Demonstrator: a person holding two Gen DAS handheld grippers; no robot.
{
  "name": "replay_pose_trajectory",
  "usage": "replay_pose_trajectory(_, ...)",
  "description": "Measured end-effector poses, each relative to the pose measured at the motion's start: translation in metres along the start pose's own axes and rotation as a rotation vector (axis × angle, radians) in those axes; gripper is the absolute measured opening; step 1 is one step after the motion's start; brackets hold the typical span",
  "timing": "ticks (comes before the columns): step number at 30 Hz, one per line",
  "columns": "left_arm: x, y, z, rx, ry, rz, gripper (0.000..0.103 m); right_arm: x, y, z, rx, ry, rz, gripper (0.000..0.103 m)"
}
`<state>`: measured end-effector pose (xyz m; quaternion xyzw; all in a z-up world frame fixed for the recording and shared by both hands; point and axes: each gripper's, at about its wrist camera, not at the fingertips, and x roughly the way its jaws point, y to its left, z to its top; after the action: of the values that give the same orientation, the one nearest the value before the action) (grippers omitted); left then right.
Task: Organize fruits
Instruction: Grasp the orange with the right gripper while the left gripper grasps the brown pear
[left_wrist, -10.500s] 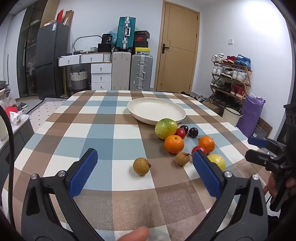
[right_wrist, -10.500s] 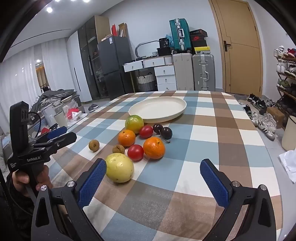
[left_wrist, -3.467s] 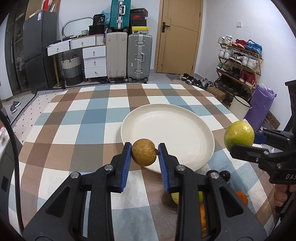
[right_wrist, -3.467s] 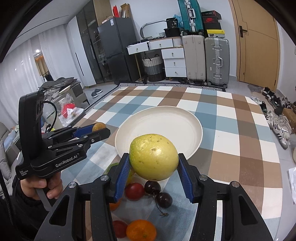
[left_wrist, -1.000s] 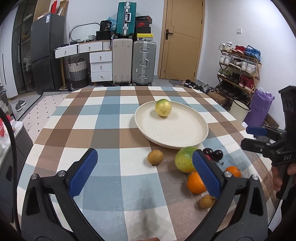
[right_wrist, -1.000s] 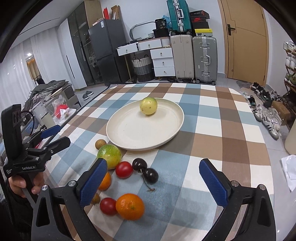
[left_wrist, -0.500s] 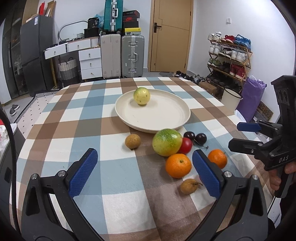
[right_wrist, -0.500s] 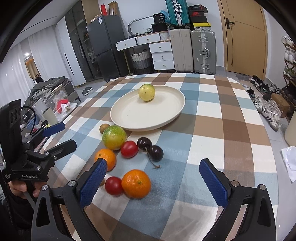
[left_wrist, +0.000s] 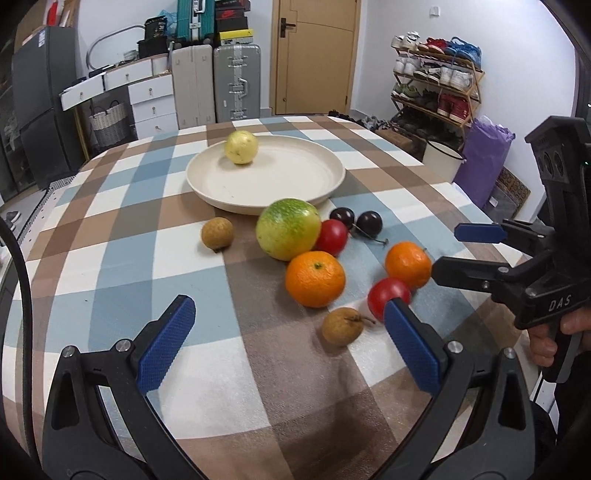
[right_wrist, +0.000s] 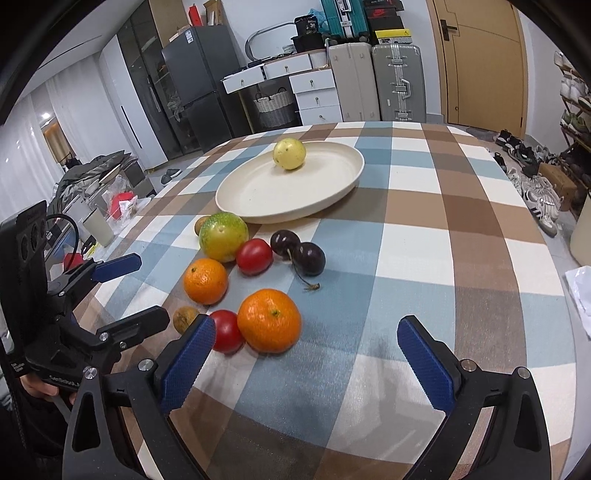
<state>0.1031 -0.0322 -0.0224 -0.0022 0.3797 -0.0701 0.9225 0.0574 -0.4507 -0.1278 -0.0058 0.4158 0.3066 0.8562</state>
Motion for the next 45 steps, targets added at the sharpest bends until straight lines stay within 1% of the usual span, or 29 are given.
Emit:
replay_pose_trajectory(5,0.008,-0.009,-0.002,0.03,0.043,-0.023,0.101,0.003,-0.003,-0.002,0.002,0.016,0.001,0.097)
replay_pose_trajectory(8,0.011,-0.01,-0.003,0.032,0.061,-0.032,0.099,0.005,-0.002,-0.001,-0.002,0.02,-0.001,0.095)
replay_pose_trajectory(9,0.011,-0.01,-0.004,0.03,0.068,-0.037,0.098,0.004,-0.002,-0.001,-0.002,0.022,0.001,0.092)
replay_pose_trajectory(14,0.018,-0.009,-0.005,0.025,0.107,-0.041,0.083,0.01,0.003,0.0,-0.017,0.038,0.009,0.087)
replay_pose_trajectory(16,0.021,-0.009,-0.005,0.024,0.118,-0.052,0.074,0.012,0.006,0.0,-0.025,0.046,0.013,0.084)
replay_pose_trajectory(17,0.023,-0.009,-0.005,0.026,0.125,-0.061,0.071,0.013,0.006,0.0,-0.028,0.049,0.014,0.083)
replay_pose_trajectory(19,0.026,-0.011,-0.005,0.033,0.139,-0.073,0.061,0.016,0.008,0.0,-0.037,0.057,0.017,0.081)
replay_pose_trajectory(24,0.028,-0.015,-0.005,0.047,0.144,-0.102,0.049,0.02,0.006,0.004,-0.023,0.063,0.039,0.078)
replay_pose_trajectory(25,0.028,-0.015,-0.004,0.048,0.143,-0.104,0.045,0.021,0.006,0.004,-0.021,0.064,0.043,0.077)
replay_pose_trajectory(26,0.028,-0.015,-0.004,0.047,0.143,-0.106,0.042,0.022,0.005,0.005,-0.018,0.065,0.05,0.076)
replay_pose_trajectory(28,0.029,-0.014,-0.003,0.041,0.141,-0.116,0.029,0.022,0.004,0.006,-0.009,0.065,0.055,0.072)
replay_pose_trajectory(29,0.028,-0.014,-0.004,0.039,0.141,-0.122,0.025,0.022,0.004,0.006,-0.006,0.064,0.058,0.071)
replay_pose_trajectory(30,0.028,-0.014,-0.004,0.038,0.141,-0.129,0.024,0.022,0.004,0.007,-0.005,0.064,0.067,0.071)
replay_pose_trajectory(32,0.027,-0.013,-0.004,0.036,0.139,-0.136,0.024,0.021,0.004,0.007,-0.008,0.059,0.076,0.069)
replay_pose_trajectory(37,0.024,-0.011,-0.004,0.032,0.125,-0.143,0.023,0.021,0.004,0.005,0.007,0.062,0.112,0.057)
replay_pose_trajectory(45,0.012,-0.005,0.001,0.012,0.075,-0.144,0.023,0.023,0.003,0.005,0.019,0.069,0.147,0.053)
